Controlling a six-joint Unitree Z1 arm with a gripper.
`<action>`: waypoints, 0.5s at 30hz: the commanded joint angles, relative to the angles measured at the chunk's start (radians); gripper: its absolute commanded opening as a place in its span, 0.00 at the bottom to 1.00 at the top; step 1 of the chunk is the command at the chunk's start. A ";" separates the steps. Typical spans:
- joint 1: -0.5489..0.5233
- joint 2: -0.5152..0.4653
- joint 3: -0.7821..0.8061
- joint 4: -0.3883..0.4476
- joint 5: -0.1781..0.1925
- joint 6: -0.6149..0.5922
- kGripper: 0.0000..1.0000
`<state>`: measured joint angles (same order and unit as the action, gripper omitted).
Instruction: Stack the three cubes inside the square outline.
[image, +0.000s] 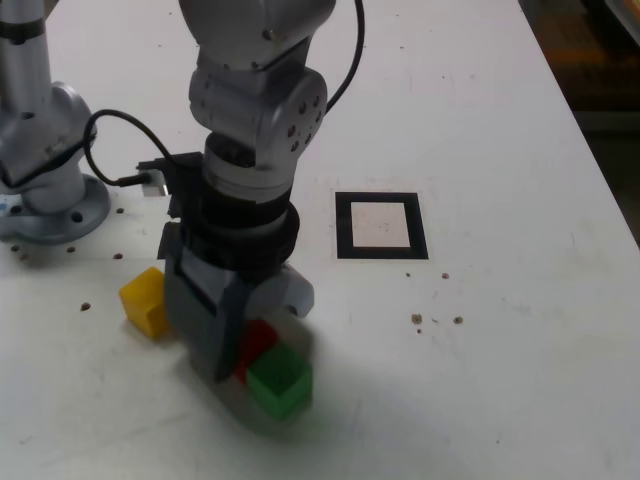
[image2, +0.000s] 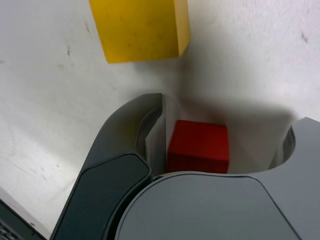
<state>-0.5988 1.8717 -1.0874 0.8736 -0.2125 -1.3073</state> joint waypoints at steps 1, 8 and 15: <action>-0.001 0.007 -0.005 -0.005 0.001 0.003 0.78; -0.001 0.021 -0.015 -0.018 0.001 0.014 0.65; -0.001 0.020 -0.012 -0.017 0.025 0.015 0.34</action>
<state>-0.5988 1.8907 -1.0990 0.8556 -0.1942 -1.2934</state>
